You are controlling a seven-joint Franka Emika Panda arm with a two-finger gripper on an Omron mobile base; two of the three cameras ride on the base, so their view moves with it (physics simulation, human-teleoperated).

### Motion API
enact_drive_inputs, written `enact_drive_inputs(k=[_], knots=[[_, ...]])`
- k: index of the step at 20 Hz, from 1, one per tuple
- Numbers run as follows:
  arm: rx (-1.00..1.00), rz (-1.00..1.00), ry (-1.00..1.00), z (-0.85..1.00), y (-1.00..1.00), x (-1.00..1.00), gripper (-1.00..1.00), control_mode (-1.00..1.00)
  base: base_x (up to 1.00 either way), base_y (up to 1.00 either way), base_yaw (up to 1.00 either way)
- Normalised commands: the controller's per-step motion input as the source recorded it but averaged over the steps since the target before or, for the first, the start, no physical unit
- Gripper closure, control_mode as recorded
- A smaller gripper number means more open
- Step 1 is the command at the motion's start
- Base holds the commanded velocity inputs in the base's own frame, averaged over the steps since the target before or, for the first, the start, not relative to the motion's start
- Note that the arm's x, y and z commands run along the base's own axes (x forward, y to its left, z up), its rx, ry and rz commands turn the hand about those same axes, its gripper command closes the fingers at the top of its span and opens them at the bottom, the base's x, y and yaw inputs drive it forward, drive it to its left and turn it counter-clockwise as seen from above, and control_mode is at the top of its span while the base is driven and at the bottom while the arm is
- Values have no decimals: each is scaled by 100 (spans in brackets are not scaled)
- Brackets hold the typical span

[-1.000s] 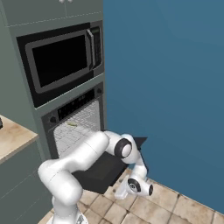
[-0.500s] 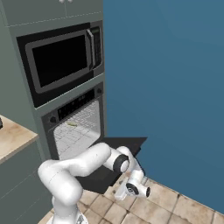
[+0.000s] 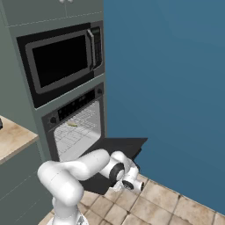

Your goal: Place the fish on the top rack of the oven, and slide the tray back inside. Close the oven door.

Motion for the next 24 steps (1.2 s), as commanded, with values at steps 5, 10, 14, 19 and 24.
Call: enact_drive_inputs(k=[5, 10, 14, 19, 24], knots=[[15, 7, 0, 72, 69, 12, -100, -100, 0, 0, 0], [13, 9, 0, 97, 62, 0, -100, -100, 0, 0, 0], [9, 10, 0, 100, 81, 0, -100, -100, 0, 0, 0], [11, 10, -4, 98, 100, 3, -100, -100, 0, 0, 0], [16, 6, -13, 66, 100, 14, -100, -100, 0, 0, 0]])
